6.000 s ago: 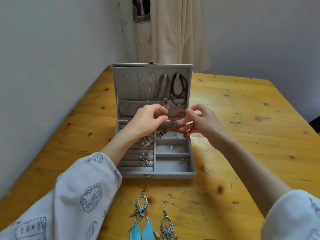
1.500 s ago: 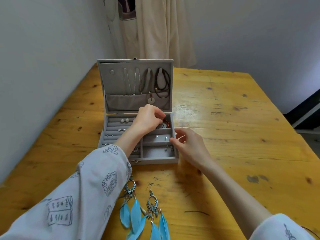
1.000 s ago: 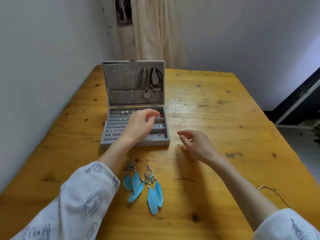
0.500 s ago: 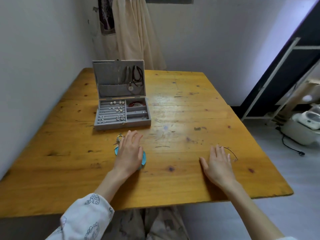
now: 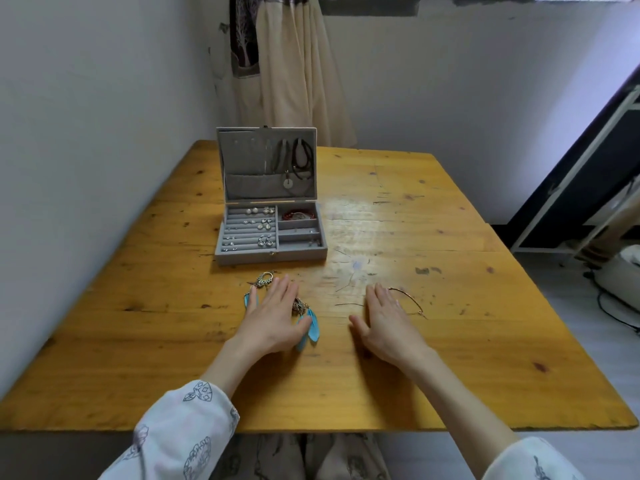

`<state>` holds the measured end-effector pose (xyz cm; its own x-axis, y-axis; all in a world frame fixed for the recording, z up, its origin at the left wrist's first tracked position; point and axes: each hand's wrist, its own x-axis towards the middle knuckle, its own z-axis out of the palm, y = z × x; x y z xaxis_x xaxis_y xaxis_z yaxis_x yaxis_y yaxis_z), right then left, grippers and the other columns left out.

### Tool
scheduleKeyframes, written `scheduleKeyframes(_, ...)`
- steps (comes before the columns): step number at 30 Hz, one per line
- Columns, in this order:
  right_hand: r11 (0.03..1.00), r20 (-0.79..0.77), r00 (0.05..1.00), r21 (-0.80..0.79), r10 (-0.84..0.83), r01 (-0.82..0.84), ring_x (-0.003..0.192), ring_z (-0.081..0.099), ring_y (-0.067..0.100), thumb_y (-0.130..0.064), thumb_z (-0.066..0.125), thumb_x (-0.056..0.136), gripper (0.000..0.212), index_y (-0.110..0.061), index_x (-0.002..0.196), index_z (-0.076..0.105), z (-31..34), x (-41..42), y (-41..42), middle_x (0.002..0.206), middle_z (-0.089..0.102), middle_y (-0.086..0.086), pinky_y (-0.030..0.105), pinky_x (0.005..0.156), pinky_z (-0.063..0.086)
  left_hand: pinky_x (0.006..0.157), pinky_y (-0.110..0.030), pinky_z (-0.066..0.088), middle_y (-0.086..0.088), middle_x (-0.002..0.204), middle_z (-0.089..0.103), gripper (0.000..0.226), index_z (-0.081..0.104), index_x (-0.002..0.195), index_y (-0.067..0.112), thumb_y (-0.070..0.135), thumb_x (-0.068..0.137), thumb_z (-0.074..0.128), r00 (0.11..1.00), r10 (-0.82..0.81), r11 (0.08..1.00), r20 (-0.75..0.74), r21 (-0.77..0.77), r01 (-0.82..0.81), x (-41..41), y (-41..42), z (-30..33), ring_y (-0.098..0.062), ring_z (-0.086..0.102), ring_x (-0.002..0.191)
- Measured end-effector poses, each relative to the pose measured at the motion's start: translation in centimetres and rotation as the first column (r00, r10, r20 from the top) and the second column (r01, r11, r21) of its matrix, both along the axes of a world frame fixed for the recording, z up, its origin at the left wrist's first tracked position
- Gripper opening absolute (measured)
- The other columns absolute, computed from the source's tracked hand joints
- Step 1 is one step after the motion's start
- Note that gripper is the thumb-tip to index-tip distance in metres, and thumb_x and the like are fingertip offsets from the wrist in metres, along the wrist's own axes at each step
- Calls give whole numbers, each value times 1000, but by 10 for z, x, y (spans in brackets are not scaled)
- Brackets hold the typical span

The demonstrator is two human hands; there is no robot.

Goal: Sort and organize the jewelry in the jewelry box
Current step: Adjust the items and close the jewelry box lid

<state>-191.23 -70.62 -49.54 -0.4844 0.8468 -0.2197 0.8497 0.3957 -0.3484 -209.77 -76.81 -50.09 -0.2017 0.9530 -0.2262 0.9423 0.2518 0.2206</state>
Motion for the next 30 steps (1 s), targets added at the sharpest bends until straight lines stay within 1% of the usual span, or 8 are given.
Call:
scheduleKeyframes(3, 997, -92, 993, -10, 72, -73, 145, 1, 19, -34, 33, 99, 62, -11, 148, 5, 5, -22, 2, 157, -1, 8, 30, 116, 7, 113, -47, -16, -1, 155, -14, 73, -5, 148, 21, 52, 93, 31, 1000, -28, 1000, -4, -13, 28, -6, 7, 2, -14, -14, 143)
scheduleKeyframes(7, 991, -193, 973, 67, 126, -115, 144, 12, 18, -25, 34, 99, 50, -15, 146, 21, 7, -33, 10, 157, 12, 5, 28, 115, 14, 113, -38, -14, 4, 156, -3, 58, 6, 148, 20, 39, 98, 28, 995, 5, 980, 101, 198, -25, -9, 7, 3, -9, -8, 143)
scheduleKeyframes(13, 987, -95, 989, 122, 116, -104, 140, 22, 20, -22, 39, 98, 39, -13, 136, 40, 3, -11, 17, 149, 30, 6, 28, 113, 19, 114, -29, 19, 0, 144, 38, 40, 39, 134, 14, 8, 95, 33, 973, 106, 915, 206, 364, -177, -29, -9, -2, -11, 28, 136)
scheduleKeyframes(16, 981, -20, 992, 156, 123, -119, 140, 19, 21, -28, 38, 98, 42, -14, 137, 34, 2, -12, 11, 150, 26, 6, 30, 114, 17, 111, -29, 25, 0, 140, 43, 37, 47, 130, 12, 8, 94, 37, 984, 103, 907, 144, 393, -152, -35, -18, -5, -12, 33, 133)
scheduleKeyframes(19, 978, 31, 996, 187, 84, -89, 137, 25, 23, -33, 36, 97, 42, -16, 136, 37, 3, -21, 5, 148, 30, 6, 37, 110, 25, 103, -30, 33, -1, 129, 51, 33, 57, 121, 10, 6, 92, 42, 991, 93, 891, 100, 435, -127, -37, -28, -7, -16, 42, 124)
scheduleKeyframes(23, 969, -29, 998, 240, 62, -54, 133, 30, 22, -35, 36, 97, 38, -22, 131, 46, 6, -33, 0, 144, 38, 2, 41, 103, 28, 98, -30, 41, -2, 119, 51, 31, 59, 118, 11, 5, 90, 45, 987, 108, 875, 122, 460, -152, -38, -35, -6, -15, 46, 113)
scheduleKeyframes(27, 925, -90, 954, 284, 286, -251, 127, 36, 23, -28, 40, 97, 35, -26, 131, 48, 6, -50, -7, 138, 43, 1, 39, 100, 32, 98, -31, 37, -1, 125, 45, 44, 48, 131, 24, 9, 90, 46, 996, 83, 903, 46, 420, -94, -35, -36, -4, -16, 41, 117)
scheduleKeyframes(30, 885, -10, 920, 278, 391, -373, 130, 32, 21, -29, 34, 98, 38, -28, 135, 43, 3, -62, -15, 143, 38, -4, 38, 99, 30, 102, -31, 31, 0, 131, 44, 40, 51, 129, 27, 14, 91, 46, 998, 67, 917, -1, 394, -61, -32, -39, -4, -16, 37, 125)
